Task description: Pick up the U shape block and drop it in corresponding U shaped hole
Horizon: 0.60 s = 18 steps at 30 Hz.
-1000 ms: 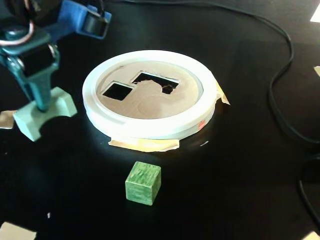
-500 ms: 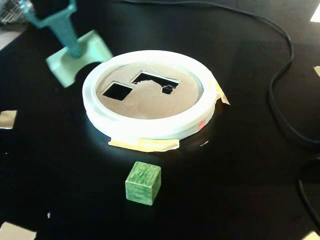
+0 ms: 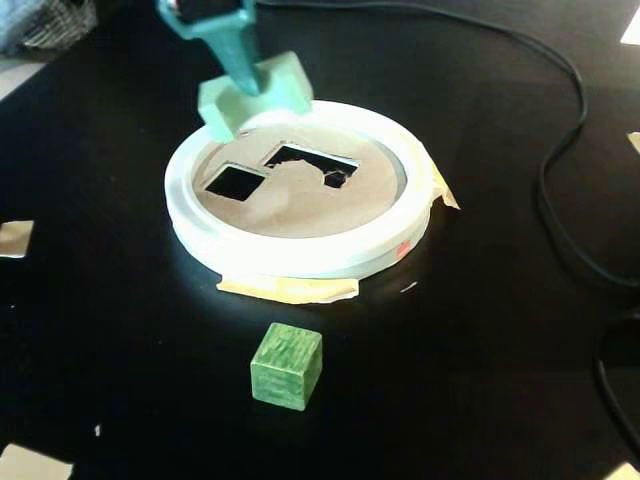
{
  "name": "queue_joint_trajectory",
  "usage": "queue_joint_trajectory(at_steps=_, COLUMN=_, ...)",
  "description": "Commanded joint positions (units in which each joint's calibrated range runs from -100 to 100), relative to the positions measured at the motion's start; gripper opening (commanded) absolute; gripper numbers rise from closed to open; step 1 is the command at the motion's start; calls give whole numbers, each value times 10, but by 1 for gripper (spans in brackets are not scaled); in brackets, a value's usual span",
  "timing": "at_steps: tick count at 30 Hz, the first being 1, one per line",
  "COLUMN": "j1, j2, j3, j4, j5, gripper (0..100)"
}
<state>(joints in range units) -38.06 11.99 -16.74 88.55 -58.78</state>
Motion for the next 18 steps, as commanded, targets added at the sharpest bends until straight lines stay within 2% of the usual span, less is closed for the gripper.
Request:
queue_joint_trajectory(at_steps=1, j1=-28, j2=52, j3=-111, j4=5, j5=-44, gripper=1)
queue_joint_trajectory(at_steps=8, j1=-108, j2=102, j3=-115, j4=-9, j5=-122, gripper=1)
queue_joint_trajectory(at_steps=13, j1=-109, j2=164, j3=-143, j4=-86, j5=-123, gripper=1)
queue_joint_trajectory(at_steps=18, j1=-93, j2=190, j3=-167, j4=-90, j5=-118, gripper=1)
